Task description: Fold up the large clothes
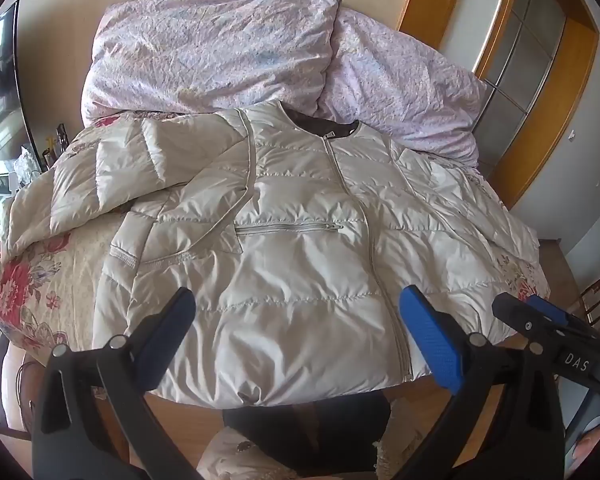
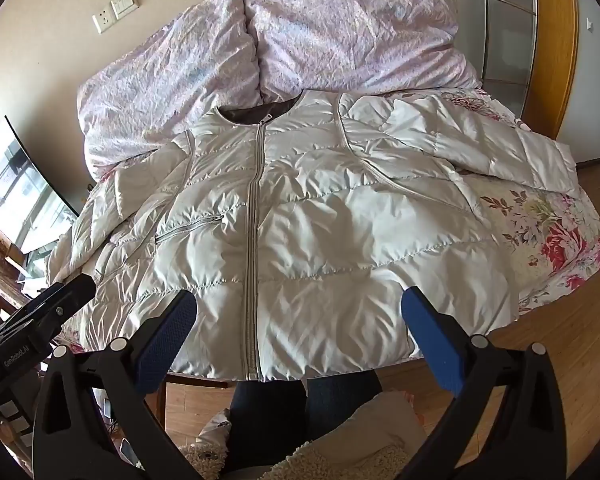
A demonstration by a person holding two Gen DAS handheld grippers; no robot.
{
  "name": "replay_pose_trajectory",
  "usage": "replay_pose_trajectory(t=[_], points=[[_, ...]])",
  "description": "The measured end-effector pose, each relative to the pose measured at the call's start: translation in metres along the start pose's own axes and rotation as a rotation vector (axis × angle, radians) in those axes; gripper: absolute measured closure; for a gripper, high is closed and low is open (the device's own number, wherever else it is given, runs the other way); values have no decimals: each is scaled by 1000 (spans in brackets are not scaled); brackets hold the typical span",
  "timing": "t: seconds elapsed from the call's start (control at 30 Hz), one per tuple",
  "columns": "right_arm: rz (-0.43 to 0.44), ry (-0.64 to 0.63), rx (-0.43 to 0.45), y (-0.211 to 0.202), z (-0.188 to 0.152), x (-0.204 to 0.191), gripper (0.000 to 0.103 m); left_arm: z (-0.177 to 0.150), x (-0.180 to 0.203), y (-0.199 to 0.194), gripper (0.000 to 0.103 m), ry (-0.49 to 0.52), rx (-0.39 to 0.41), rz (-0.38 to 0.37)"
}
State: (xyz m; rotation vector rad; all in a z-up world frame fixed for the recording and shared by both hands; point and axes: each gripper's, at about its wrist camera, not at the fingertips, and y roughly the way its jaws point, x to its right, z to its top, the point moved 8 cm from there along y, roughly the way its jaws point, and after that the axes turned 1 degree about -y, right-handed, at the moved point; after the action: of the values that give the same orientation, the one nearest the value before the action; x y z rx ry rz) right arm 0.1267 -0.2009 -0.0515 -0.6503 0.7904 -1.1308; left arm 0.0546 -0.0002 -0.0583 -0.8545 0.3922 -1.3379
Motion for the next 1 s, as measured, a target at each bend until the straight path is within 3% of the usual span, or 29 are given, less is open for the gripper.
replay_pose_trajectory(t=[1.0], points=[[1, 1, 5, 1, 0, 2, 1, 1, 0, 0, 2, 3, 7, 5]])
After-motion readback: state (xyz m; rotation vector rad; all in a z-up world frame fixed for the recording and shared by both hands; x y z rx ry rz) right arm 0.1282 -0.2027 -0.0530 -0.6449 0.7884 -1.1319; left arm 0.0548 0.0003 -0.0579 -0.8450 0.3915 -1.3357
